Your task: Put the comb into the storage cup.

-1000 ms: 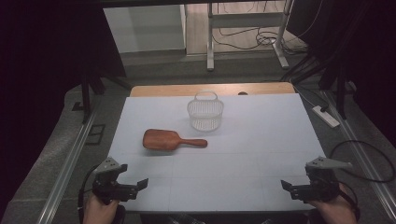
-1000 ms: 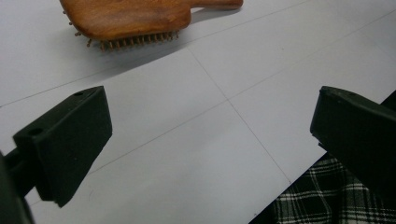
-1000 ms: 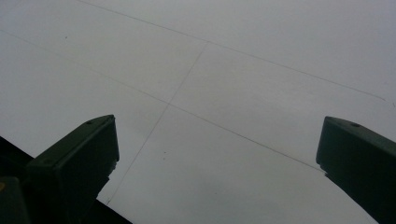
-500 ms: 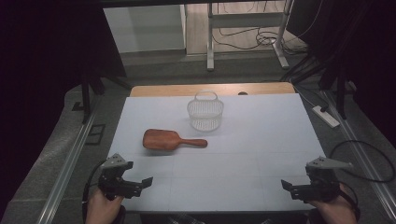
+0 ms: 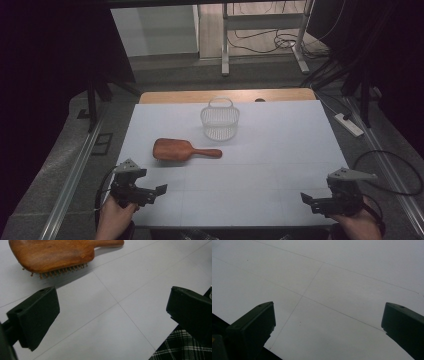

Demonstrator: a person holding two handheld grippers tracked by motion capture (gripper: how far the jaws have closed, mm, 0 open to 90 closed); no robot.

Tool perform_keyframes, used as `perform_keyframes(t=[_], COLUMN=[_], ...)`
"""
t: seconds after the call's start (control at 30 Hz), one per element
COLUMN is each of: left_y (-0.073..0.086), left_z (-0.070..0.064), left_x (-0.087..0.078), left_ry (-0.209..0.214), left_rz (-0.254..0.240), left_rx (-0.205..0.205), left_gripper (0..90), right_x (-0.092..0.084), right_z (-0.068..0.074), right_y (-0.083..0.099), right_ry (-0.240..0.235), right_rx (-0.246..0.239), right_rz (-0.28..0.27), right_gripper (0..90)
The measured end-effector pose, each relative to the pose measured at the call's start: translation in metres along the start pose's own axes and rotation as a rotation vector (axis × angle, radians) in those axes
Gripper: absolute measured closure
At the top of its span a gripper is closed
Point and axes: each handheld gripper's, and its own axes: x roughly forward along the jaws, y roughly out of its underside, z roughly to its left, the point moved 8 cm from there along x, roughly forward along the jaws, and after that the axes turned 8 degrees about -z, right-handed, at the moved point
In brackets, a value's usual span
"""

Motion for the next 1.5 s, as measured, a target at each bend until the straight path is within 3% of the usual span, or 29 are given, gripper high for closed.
perform_keyframes(t=[0.7, 1.5], left_y=[-0.023, -0.044], left_z=[0.003, 0.007], left_x=[0.026, 0.051], left_ry=[-0.006, 0.009], left_rz=[0.04, 0.067], left_rx=[0.058, 0.069], left_gripper=[0.0, 0.0], right_x=[0.001, 0.001], right_z=[0.0, 0.0], right_y=[0.0, 0.001], right_ry=[-0.004, -0.005], right_rx=[-0.004, -0.005], right_rz=[0.007, 0.01], right_gripper=[0.0, 0.0])
